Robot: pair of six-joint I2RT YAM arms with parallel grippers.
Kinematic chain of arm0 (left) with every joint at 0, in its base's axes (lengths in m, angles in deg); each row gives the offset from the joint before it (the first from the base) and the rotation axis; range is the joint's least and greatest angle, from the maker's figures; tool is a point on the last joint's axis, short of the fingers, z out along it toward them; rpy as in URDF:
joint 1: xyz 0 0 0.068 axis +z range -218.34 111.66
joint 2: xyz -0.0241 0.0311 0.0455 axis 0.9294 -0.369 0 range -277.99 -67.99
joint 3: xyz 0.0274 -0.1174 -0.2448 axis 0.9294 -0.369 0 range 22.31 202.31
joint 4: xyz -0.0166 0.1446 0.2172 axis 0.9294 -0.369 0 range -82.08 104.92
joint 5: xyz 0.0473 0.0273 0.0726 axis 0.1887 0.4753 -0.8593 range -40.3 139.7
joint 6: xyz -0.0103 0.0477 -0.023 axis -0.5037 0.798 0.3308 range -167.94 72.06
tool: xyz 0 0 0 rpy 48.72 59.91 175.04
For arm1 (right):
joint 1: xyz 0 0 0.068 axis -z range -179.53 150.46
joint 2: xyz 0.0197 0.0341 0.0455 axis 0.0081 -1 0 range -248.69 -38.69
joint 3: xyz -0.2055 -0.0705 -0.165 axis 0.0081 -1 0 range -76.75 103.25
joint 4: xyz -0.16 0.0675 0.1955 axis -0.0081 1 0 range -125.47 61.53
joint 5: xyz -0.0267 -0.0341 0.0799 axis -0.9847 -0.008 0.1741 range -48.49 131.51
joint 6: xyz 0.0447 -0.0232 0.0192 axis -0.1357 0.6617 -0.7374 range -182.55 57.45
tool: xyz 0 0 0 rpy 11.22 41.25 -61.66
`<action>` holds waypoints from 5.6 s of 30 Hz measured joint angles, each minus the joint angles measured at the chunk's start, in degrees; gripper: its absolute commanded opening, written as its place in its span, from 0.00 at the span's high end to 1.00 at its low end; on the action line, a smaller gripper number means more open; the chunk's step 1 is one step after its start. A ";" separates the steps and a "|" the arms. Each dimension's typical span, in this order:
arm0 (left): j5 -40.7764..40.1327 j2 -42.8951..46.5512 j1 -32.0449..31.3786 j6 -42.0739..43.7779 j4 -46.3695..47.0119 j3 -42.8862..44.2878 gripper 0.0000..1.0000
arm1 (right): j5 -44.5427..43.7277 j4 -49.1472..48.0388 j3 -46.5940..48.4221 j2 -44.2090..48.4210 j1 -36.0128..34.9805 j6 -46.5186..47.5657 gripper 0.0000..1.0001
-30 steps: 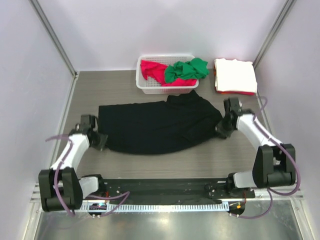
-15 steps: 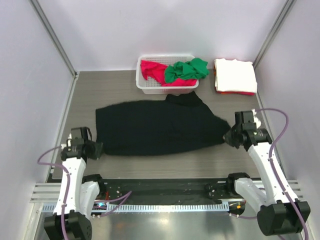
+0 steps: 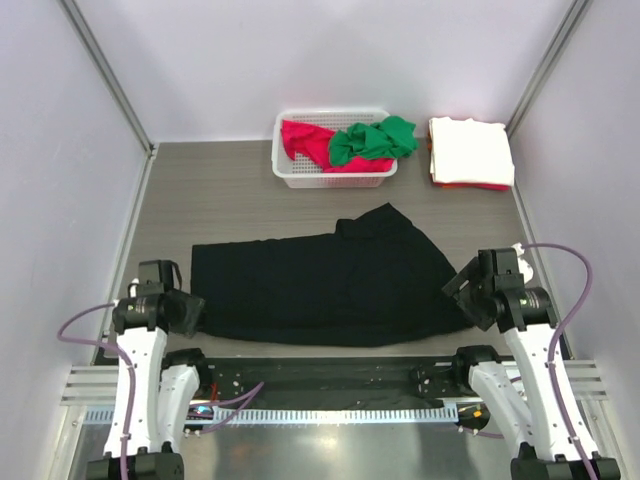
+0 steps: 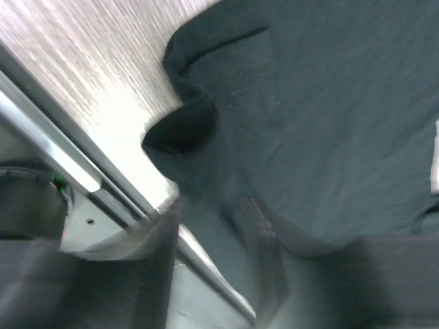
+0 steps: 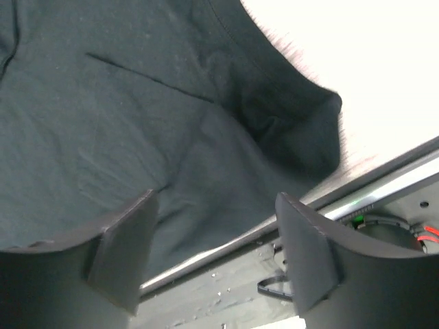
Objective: Fold and stack the t-shirts
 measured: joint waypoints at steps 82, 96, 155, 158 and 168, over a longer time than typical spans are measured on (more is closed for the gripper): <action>-0.81 -64.00 1.62 25.77 28.76 27.08 0.29 | 7.50 -40.28 37.48 -77.75 -10.32 17.90 0.99; -3.04 -70.36 3.02 25.38 28.02 34.67 0.52 | 5.07 -32.83 43.15 -77.42 -10.32 19.19 0.99; -3.30 -30.16 5.64 22.53 30.77 10.47 0.18 | 4.83 -26.25 -9.07 -10.43 -10.34 8.17 0.37; -3.87 -30.16 7.43 20.98 30.47 10.16 0.13 | 2.23 -24.68 -9.51 -6.49 -10.34 4.22 0.13; -3.74 -27.69 2.71 23.39 30.67 12.81 0.23 | 5.16 -30.45 -6.19 -17.99 -13.94 0.31 0.15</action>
